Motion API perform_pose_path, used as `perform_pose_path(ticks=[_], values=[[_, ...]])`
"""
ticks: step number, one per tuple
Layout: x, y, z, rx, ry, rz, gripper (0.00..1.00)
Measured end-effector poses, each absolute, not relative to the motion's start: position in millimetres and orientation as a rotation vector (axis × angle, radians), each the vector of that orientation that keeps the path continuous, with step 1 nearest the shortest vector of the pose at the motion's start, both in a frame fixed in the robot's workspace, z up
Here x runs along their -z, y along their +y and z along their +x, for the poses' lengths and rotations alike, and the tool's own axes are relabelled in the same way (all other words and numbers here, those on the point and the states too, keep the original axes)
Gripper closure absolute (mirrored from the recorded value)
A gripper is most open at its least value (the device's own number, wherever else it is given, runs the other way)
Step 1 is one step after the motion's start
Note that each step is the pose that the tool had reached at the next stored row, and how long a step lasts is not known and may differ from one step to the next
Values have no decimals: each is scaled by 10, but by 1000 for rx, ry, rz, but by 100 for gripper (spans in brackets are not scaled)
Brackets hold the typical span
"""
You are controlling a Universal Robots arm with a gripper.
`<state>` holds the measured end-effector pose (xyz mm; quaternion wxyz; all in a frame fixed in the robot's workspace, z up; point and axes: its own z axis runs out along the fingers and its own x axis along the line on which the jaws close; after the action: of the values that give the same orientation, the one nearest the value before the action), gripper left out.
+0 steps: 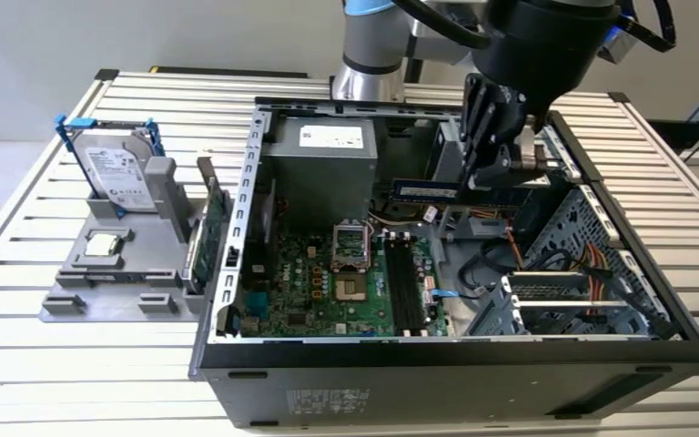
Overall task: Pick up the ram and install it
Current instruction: 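Pick up the ram and move it above insertion slot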
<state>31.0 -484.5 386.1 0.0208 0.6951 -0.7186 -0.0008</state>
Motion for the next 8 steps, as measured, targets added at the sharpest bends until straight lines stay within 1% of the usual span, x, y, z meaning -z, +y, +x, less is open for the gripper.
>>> perform_pose_path(ticks=[8], values=[[-3861,-4846,469,3,-2228,2155,100]])
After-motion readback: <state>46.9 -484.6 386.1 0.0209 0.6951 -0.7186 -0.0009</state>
